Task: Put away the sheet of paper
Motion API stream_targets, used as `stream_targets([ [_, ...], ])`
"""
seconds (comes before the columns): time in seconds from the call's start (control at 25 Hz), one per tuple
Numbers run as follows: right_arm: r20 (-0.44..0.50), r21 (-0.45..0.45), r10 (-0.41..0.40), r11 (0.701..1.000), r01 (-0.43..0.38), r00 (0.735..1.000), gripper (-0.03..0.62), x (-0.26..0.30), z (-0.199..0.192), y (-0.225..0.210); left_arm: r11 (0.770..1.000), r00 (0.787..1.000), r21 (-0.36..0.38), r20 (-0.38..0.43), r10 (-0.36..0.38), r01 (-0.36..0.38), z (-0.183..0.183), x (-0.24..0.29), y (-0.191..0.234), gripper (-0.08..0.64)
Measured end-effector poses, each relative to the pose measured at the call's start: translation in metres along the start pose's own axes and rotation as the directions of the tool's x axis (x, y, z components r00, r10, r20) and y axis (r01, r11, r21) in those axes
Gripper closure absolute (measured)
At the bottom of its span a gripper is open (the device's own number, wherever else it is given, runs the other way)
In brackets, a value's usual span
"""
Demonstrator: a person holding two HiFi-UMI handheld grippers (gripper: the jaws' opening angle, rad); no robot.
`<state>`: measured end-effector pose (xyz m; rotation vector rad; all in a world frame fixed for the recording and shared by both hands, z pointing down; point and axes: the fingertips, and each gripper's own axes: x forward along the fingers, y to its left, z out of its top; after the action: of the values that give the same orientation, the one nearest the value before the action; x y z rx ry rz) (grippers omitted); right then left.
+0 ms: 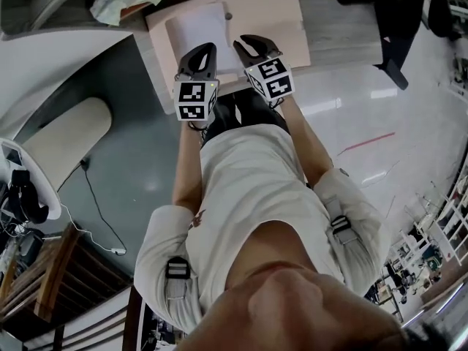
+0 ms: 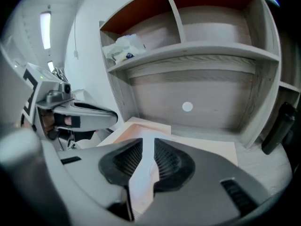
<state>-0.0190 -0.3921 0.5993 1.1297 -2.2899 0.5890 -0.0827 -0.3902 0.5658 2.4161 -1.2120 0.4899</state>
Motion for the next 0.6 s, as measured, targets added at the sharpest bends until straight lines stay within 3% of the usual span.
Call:
stream_targets([
  [0.6, 0.253, -0.062, -0.026, 0.997, 0.043, 0.967, 0.555, -0.087, 0.084, 0.019, 0.994, 0.991, 0.108, 0.122, -0.047, 0.034, 0.071, -0.043, -0.016, 0.538],
])
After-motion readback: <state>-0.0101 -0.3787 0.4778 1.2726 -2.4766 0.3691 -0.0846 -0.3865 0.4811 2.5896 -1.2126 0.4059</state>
